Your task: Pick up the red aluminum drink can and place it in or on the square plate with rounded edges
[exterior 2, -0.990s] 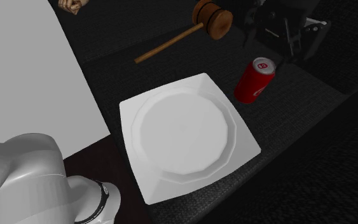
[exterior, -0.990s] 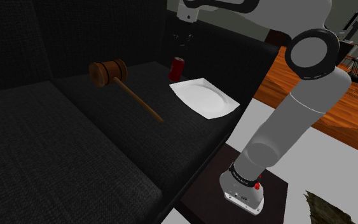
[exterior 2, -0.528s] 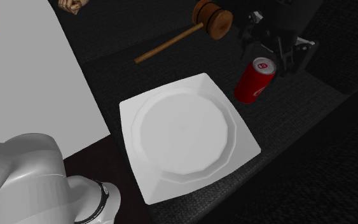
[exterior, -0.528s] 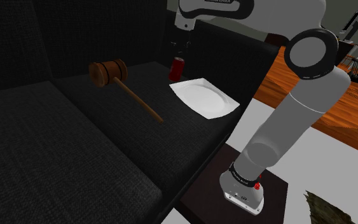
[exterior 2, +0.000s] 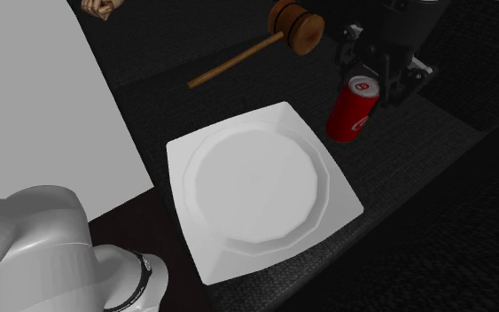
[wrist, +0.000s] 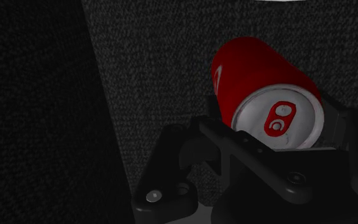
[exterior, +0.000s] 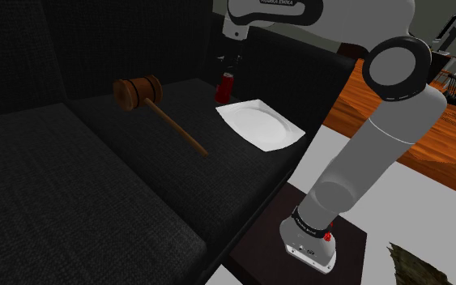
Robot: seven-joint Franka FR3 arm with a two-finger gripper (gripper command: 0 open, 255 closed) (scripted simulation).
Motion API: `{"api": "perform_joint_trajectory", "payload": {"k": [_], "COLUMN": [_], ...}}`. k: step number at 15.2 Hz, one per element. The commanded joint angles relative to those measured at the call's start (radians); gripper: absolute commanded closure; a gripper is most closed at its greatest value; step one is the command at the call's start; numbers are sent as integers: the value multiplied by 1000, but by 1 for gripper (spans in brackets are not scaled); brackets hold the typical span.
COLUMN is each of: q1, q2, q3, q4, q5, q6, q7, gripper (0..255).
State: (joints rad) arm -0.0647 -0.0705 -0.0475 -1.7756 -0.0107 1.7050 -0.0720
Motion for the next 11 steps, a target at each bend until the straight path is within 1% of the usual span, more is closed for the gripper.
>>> {"api": "perform_joint_trajectory", "payload": {"k": [1, 9, 11], "q1": [0, 0, 0], "q2": [0, 0, 3], "q3": [0, 0, 0], "q4": [0, 0, 30], "q5": [0, 0, 0], "q6": [0, 0, -27], "q7": [0, 0, 0], "gripper": [255, 255, 255]}}
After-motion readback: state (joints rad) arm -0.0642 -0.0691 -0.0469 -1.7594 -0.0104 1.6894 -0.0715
